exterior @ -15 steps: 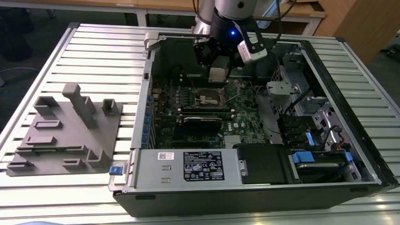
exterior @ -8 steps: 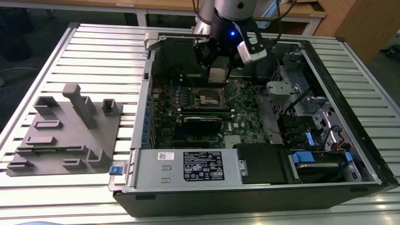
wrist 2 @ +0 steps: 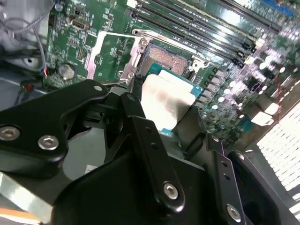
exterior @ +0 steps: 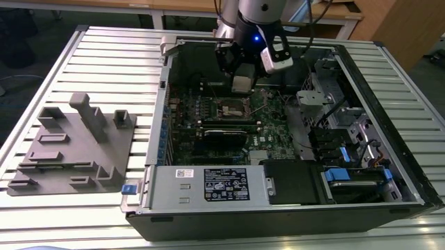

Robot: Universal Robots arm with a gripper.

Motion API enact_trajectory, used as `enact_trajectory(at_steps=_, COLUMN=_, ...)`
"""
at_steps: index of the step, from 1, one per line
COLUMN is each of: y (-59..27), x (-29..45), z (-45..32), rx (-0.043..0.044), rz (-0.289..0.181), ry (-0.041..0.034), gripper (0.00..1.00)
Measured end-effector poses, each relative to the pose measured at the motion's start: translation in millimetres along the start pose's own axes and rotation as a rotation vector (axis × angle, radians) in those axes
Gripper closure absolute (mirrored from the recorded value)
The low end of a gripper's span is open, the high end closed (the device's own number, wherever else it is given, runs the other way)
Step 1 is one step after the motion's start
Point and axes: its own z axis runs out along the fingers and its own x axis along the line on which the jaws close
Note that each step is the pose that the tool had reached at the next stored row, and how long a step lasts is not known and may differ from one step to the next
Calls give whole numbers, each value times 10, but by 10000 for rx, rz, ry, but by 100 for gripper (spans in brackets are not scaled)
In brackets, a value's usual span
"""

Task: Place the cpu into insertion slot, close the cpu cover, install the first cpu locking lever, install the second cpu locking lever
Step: 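Place the cpu into insertion slot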

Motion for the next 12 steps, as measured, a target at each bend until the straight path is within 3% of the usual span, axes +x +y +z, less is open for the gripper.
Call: enact_trajectory(at_steps=12, y=-4, x=-1, z=43, rx=-43, rz=2210, ry=-196, gripper=46)
